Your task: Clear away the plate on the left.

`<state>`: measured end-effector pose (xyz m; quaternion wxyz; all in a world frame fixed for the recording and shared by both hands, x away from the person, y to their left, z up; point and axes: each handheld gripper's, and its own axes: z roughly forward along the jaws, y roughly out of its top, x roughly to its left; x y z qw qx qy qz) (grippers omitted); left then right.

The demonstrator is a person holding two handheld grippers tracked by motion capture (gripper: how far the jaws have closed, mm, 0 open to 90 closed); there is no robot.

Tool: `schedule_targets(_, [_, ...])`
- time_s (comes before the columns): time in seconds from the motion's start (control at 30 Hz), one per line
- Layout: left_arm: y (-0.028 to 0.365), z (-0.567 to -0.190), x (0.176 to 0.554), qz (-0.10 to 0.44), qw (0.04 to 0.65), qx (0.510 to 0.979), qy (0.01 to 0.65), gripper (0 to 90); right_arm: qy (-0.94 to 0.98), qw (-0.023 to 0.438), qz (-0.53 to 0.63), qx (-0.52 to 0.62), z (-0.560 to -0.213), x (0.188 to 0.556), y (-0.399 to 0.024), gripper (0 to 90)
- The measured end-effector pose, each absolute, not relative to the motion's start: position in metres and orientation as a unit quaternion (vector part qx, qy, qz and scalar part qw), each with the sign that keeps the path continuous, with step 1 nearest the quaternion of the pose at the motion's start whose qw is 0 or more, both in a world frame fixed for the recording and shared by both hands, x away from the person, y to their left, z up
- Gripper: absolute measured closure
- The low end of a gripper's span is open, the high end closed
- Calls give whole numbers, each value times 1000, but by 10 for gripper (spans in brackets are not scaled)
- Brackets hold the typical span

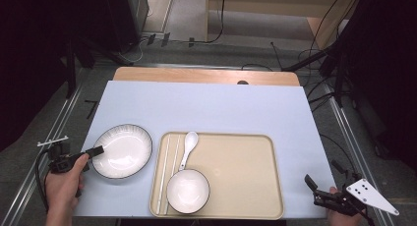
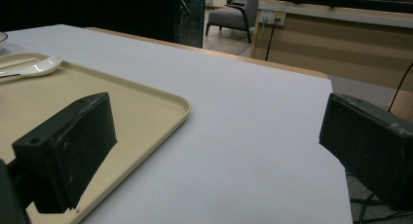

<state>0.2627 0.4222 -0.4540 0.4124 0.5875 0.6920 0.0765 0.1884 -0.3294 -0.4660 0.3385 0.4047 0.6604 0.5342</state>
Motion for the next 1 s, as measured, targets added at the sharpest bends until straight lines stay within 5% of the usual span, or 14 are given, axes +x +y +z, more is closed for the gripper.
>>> schedule_targets(0.63, [422,-458,263,54,410,595,689,681,660,340,535,404,-465,188,-330,2])
schedule_targets(1.0, [425,-458,262,52,411,585,698,799,662,335,533,406,-466,189,-328,2])
